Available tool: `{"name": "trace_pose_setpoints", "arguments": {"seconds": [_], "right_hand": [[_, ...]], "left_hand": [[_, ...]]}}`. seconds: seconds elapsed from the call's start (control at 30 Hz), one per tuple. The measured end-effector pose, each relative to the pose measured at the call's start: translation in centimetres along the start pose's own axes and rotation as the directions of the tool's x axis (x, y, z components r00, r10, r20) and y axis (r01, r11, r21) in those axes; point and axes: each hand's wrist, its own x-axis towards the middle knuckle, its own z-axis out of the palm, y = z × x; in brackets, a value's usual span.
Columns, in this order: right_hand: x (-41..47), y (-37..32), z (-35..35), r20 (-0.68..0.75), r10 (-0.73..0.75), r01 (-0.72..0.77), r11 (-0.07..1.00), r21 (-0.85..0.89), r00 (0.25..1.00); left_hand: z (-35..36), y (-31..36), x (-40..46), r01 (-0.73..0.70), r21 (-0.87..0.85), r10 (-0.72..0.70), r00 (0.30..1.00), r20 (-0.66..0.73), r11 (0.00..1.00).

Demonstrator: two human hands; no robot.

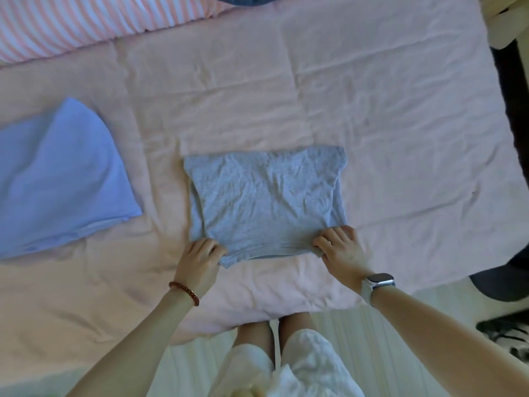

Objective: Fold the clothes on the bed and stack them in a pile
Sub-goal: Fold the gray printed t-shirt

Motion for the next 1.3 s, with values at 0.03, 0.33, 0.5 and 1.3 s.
{"name": "trace_pose_setpoints", "arguments": {"seconds": [0.03,0.33,0.5,1.3], "right_hand": [[-0.2,-0.3,0.2,0.076,0.013,-0.011,1.0,-0.022,0.997],[0.4,-1.3,0.0,0.077,0.085,-0.088,0.995,0.037,0.993],[7.5,0.1,-0.2,-0.055,0.103,-0.102,0.995,0.014,0.993],[14.0,9.5,0.2,0.149,0.371,-0.392,0.908,0.148,0.916]], "left_hand": [[0.0,0.1,0.0,0.011,0.024,-0.012,0.999,0.044,1.0],[-1.0,1.3,1.8,0.094,0.045,-0.094,0.996,0.007,0.995],[-1.4,2.0,9.0,0.153,0.065,-0.141,0.977,-0.163,0.986],[-0.6,-6.5,14.1,0.345,-0.006,-0.343,0.931,-0.125,0.939]]}}
